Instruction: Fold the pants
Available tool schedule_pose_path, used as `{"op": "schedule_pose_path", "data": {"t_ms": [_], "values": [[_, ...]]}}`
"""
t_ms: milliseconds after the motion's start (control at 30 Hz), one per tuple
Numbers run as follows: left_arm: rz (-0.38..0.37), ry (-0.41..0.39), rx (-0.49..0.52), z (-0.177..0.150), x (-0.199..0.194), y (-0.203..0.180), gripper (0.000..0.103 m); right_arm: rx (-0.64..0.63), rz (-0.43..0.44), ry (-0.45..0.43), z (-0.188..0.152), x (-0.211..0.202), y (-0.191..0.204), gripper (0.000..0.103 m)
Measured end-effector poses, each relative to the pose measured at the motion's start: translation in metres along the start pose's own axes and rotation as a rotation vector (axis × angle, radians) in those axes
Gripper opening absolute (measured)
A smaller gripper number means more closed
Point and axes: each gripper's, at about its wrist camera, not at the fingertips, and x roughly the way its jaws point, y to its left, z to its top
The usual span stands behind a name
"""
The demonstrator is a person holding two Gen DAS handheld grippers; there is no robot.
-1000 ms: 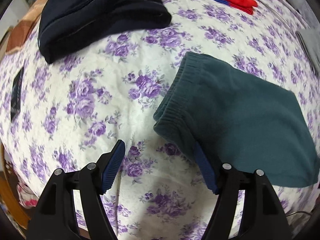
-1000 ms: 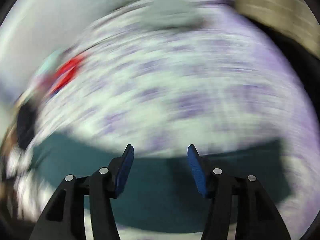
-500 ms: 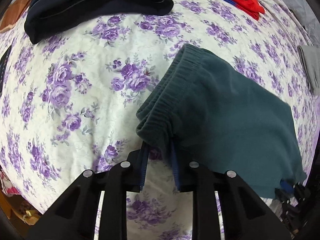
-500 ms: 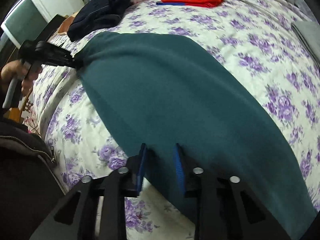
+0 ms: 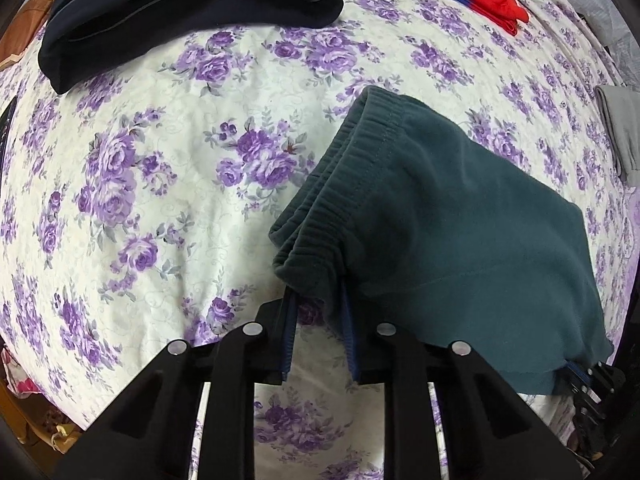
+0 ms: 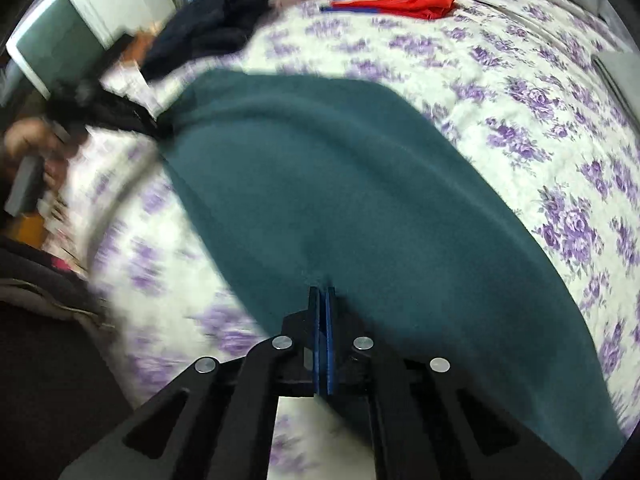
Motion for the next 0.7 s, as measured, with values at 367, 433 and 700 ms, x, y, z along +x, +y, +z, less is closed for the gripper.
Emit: {"op": "schedule_pose_path", "data": {"t_ms": [367, 433, 700], "values": [[0.049, -0.017, 0.039, 0.008, -0.006, -0.007, 0.017, 0.001, 0.114, 0.154, -0.015, 0.018, 0.001, 0.006], [0.041, -0.043, 0.061, 0.006, -0.018, -0.014, 0.017, 0.053, 0.165, 0.044, 0.003, -0.006, -0.013, 0.024], [0.015, -0.089, 0.166, 0.004, -0.020, -0.049, 0.036, 0.172, 0.042, -0.151, 0.117, 0.006, -0.047, 0.043]]}}
